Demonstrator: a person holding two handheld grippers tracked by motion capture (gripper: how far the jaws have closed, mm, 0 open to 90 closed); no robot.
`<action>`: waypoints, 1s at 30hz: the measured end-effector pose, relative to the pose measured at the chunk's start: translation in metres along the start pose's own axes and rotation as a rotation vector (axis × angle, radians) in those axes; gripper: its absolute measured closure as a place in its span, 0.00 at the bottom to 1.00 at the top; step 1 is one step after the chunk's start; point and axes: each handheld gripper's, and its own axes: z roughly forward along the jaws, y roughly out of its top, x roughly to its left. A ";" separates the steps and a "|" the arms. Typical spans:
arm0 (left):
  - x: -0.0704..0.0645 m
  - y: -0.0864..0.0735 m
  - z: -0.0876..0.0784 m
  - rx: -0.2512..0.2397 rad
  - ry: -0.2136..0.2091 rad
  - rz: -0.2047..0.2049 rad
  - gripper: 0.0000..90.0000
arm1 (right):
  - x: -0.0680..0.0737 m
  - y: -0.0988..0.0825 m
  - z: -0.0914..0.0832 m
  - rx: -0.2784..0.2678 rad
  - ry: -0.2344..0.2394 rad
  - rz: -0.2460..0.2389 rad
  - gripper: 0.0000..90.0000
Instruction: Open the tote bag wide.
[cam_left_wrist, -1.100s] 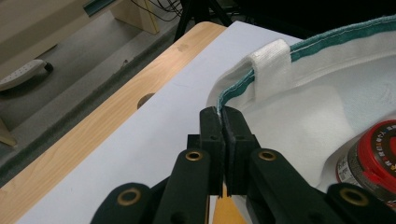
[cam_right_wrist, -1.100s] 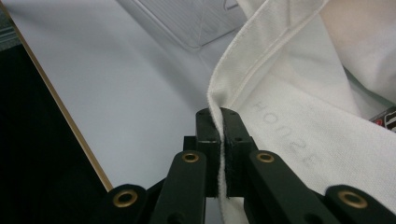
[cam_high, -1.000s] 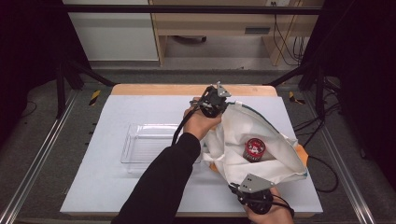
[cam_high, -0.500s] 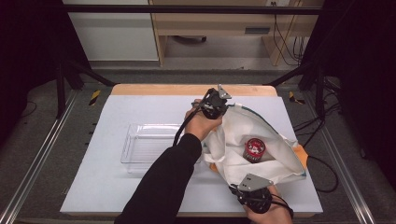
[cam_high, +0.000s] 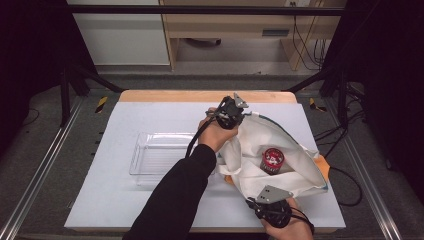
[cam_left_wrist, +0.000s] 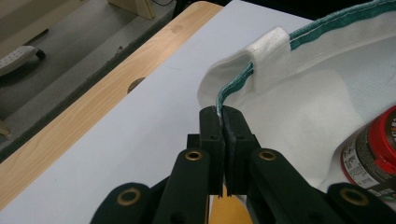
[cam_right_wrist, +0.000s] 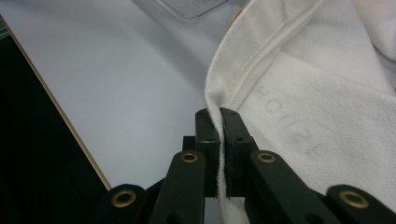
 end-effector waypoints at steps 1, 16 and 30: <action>0.000 0.000 0.000 0.005 -0.002 0.001 0.98 | 0.000 0.000 0.000 0.000 0.000 0.000 0.97; -0.004 0.002 -0.007 -0.012 0.009 0.014 0.91 | -0.001 0.001 -0.004 -0.040 0.003 0.021 0.81; -0.014 -0.001 -0.052 -0.099 0.054 0.026 0.56 | 0.000 0.008 -0.020 -0.192 -0.112 0.050 0.37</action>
